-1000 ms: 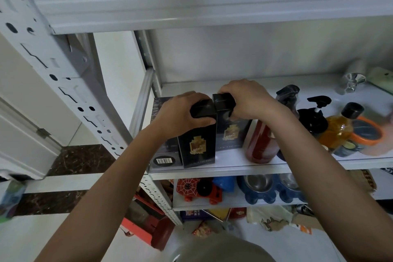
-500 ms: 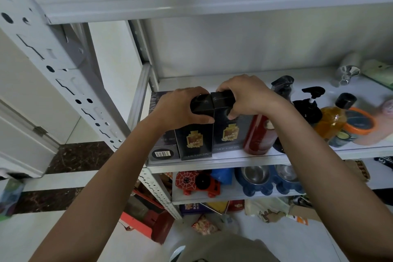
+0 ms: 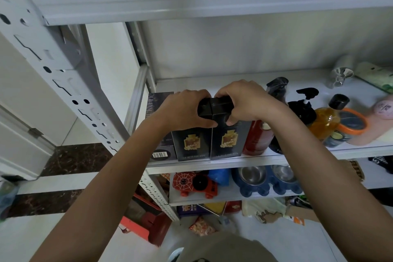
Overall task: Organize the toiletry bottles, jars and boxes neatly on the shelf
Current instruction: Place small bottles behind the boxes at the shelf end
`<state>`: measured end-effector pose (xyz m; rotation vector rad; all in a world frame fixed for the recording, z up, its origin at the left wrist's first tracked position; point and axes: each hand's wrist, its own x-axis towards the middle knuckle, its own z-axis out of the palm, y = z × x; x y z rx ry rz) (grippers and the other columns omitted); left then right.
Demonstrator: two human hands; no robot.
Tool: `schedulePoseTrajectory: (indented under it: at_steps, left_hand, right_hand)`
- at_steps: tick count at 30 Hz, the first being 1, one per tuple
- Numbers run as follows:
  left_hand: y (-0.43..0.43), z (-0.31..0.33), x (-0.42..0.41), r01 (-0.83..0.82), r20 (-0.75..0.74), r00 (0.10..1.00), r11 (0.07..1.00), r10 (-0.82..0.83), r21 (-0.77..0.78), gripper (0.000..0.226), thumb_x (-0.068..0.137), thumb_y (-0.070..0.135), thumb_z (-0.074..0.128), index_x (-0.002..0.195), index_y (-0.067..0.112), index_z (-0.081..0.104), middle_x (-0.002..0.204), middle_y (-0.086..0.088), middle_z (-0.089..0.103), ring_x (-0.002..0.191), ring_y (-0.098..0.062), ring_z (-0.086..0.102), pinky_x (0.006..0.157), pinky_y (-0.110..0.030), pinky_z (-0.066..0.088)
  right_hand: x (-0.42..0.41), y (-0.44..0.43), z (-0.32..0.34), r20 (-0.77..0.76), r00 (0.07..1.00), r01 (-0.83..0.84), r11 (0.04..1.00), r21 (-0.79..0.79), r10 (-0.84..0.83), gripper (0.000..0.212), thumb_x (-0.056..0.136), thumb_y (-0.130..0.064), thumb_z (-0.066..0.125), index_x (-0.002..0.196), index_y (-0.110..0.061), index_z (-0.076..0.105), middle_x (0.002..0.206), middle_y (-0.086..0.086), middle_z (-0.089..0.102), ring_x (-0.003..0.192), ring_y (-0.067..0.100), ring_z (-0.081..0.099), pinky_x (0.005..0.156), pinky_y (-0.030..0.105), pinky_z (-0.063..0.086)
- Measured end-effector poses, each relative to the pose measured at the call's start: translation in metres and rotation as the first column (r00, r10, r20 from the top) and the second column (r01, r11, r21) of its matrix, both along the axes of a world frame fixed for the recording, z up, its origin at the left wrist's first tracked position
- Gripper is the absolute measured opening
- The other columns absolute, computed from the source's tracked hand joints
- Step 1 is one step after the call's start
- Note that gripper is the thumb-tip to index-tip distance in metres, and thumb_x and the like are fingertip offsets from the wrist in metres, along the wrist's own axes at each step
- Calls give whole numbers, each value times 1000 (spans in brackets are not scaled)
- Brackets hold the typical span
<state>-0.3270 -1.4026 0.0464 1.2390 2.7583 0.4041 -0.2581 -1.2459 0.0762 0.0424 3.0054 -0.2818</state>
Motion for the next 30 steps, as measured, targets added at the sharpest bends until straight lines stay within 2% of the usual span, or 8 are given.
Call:
schedulePoseTrajectory:
  at_steps: [9, 19, 26, 30]
  left_hand:
    - [3, 0, 2, 1, 39, 999, 997, -4, 83, 54, 67, 51, 77, 112, 26, 61, 96, 6, 67, 86, -15, 60, 75, -28, 45]
    - [4, 1, 0, 4, 38, 999, 994, -8, 105, 53, 66, 49, 78, 110, 26, 62, 88, 14, 59, 84, -10, 57, 74, -24, 39]
    - [4, 1, -2, -1, 23, 1000, 994, -2, 114, 53, 66, 51, 78, 110, 26, 62, 94, 9, 66, 83, -11, 56, 73, -25, 38]
    - [4, 1, -3, -2, 21, 1000, 997, 0, 78, 56, 66, 55, 76, 111, 27, 59, 96, 8, 66, 86, -14, 59, 76, -29, 46]
  right_hand:
    - [5, 1, -1, -14, 1000, 8, 1000, 17, -8, 62, 63, -25, 83, 120, -25, 58, 112, 0, 61, 104, 24, 56, 84, 35, 46]
    - [4, 3, -4, -35, 999, 0, 1000, 28, 1, 60, 64, -26, 82, 119, -27, 58, 112, -1, 61, 105, 23, 54, 82, 34, 42]
    - [3, 5, -7, -57, 998, -5, 1000, 15, 5, 60, 65, -24, 81, 120, -28, 57, 113, -2, 60, 107, 22, 54, 78, 29, 35]
    - [1, 4, -5, -40, 999, -20, 999, 42, 21, 63, 66, -25, 81, 124, -26, 54, 116, -3, 60, 108, 21, 53, 77, 28, 34]
